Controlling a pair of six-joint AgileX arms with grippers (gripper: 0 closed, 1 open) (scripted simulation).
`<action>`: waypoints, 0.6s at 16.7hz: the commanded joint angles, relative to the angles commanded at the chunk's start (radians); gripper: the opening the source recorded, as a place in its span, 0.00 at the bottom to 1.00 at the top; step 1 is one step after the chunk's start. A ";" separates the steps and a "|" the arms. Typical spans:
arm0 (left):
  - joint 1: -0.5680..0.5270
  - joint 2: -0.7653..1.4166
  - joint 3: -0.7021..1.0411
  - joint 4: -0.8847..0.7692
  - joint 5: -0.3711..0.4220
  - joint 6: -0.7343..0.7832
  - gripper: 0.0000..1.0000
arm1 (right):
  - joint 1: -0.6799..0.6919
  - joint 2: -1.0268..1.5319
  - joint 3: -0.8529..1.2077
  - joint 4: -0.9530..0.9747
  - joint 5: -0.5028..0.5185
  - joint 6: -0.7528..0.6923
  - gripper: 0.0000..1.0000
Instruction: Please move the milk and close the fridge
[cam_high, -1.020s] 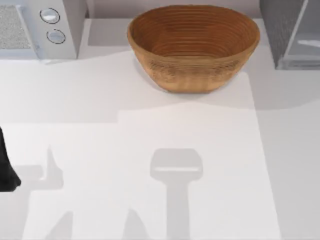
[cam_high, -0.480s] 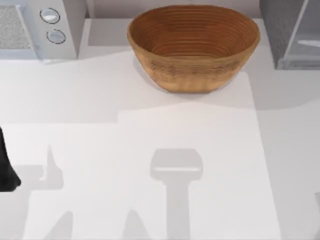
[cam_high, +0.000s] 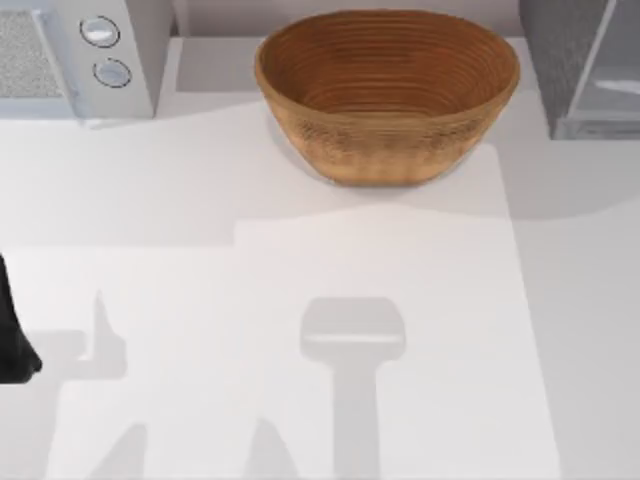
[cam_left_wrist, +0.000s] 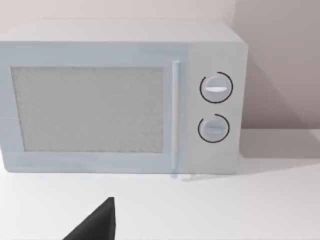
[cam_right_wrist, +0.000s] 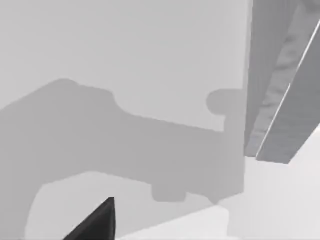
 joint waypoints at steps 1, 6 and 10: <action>0.000 0.000 0.000 0.000 0.000 0.000 1.00 | -0.066 0.073 0.018 0.013 -0.035 -0.072 1.00; 0.000 0.000 0.000 0.000 0.000 0.000 1.00 | -0.262 0.284 0.070 0.062 -0.146 -0.274 1.00; 0.000 0.000 0.000 0.000 0.000 0.000 1.00 | -0.273 0.295 0.073 0.065 -0.152 -0.284 1.00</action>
